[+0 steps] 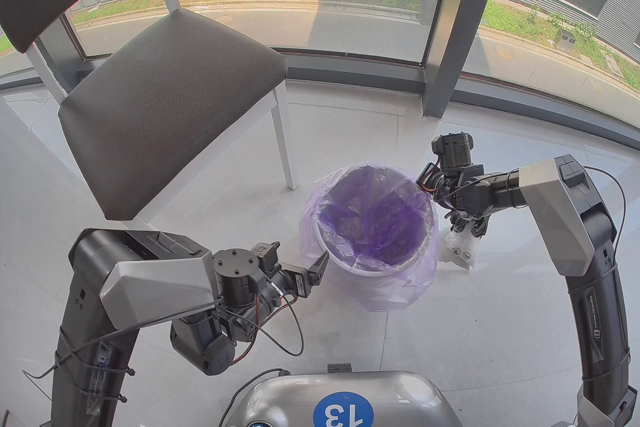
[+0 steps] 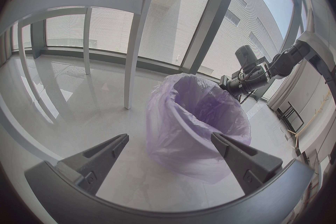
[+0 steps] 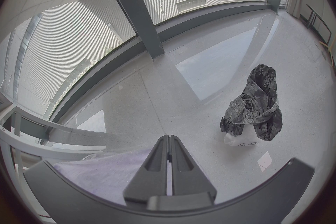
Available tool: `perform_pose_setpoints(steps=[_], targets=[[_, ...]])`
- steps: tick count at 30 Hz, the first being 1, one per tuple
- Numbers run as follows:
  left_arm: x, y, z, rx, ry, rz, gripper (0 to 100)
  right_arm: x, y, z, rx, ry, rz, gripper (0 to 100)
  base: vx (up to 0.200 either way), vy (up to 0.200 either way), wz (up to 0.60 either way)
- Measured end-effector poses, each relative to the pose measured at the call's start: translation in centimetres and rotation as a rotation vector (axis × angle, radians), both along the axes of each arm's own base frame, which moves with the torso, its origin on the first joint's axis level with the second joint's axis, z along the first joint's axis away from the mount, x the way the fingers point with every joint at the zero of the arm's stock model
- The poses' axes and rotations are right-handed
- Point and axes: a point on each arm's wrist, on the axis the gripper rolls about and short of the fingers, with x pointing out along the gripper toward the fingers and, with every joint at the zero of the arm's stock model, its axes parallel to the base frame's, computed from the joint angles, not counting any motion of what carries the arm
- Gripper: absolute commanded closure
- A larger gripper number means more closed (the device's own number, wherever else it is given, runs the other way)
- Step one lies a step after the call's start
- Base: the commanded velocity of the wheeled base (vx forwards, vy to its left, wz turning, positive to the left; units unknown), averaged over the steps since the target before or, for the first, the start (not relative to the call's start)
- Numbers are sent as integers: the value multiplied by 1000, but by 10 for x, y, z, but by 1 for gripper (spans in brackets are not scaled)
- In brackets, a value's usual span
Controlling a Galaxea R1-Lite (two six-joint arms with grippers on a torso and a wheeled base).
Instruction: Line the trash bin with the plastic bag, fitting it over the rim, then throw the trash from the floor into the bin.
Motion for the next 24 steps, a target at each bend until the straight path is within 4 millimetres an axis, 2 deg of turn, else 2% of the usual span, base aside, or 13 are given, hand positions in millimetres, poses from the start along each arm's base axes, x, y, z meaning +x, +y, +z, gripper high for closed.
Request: perform_pose_setpoints(steps=[24], targets=[[0,0,-1,3,3,0,0,9,-2,-38,-14,47,-7,100,0,0,0]])
